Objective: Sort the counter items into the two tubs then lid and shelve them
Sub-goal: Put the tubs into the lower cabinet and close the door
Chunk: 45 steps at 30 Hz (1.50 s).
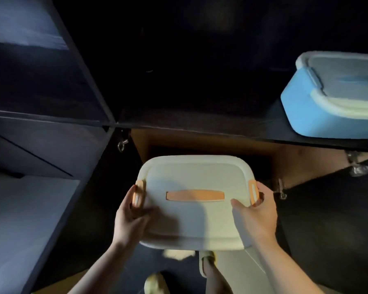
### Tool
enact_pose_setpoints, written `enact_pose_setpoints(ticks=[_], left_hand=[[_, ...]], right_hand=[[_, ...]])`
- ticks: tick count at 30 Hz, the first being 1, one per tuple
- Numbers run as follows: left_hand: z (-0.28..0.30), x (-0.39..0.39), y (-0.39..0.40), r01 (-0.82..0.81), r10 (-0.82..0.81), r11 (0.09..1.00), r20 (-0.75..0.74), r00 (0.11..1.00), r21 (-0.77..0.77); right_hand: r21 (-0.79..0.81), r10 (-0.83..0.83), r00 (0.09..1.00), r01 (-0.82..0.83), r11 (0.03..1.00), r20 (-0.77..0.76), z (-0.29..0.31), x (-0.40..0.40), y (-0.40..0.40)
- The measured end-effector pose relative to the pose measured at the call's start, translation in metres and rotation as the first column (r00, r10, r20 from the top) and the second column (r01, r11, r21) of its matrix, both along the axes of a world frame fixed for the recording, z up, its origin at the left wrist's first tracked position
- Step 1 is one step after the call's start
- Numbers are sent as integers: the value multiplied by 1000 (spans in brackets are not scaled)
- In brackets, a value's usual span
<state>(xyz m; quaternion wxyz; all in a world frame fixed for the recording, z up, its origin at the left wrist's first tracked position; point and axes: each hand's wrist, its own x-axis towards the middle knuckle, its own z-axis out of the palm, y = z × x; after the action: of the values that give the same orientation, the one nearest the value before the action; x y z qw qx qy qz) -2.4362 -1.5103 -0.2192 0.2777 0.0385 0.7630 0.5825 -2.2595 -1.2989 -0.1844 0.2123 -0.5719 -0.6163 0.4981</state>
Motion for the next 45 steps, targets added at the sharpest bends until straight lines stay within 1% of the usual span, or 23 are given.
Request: enact_pose_setpoints(ticks=[2,4,6,9,11,14,17,22,25,28,31,33,35,37,39,41,43,45], left_hand=[[-33,-5,5,-29,31,999,46,998,-43],[-69,-19,18,-46,48,996,31,998,-82],[-112,-34,36,-24,25,994,10,1000,-103],[-190,-58,61,33,-34,998,-20,999,-61],[-243,-77,72,87,-89,995,-34,995,-57],[-304,-107,98,93,-93,992,0,996,-80],[-346,-128,127,128,-127,991,21,992,-47],[-408,-149,158,90,-92,991,-19,996,-94],[-438,-156,176,104,-110,989,-55,992,-110],[-454,-170,190,142,-157,980,-102,982,-136],[-462,-184,195,195,-228,962,-167,959,-190],[-461,-186,197,226,-298,922,-203,933,-313],[-453,-178,197,250,-383,837,-196,902,-486],[-434,-159,195,278,-458,774,-199,866,-569],[-402,-135,188,320,-513,751,-206,833,-578],[-356,-110,180,361,-529,761,-194,826,-539],[-300,-85,174,399,-534,785,-192,823,-475],[-234,-63,172,432,-570,772,-207,795,-466]], right_hand=[[-53,14,999,-12,999,38,-36,-11,8],[-88,6,999,-2,996,48,-78,-24,21],[-115,6,999,0,993,51,-125,-37,36],[-150,47,998,-39,988,51,-194,-60,63],[-143,89,993,-77,987,81,-237,-76,80],[-101,148,980,-135,986,133,-294,-103,109],[-88,200,958,-185,979,206,-343,-125,137],[-116,292,920,-271,956,262,-420,-145,174],[-70,287,912,-279,958,293,-462,-150,185],[-82,287,918,-275,958,275,-492,-157,195],[-74,322,897,-315,946,302,-497,-170,203],[-63,320,867,-322,945,381,-490,-174,200],[-87,368,797,-374,923,480,-476,-171,188],[-145,453,718,-449,882,529,-453,-162,170],[-180,537,639,-537,824,550,-418,-150,150],[-155,584,590,-617,771,557,-370,-137,128],[-87,589,595,-660,746,547,-313,-123,109],[-38,582,603,-676,736,546,-247,-107,96]])
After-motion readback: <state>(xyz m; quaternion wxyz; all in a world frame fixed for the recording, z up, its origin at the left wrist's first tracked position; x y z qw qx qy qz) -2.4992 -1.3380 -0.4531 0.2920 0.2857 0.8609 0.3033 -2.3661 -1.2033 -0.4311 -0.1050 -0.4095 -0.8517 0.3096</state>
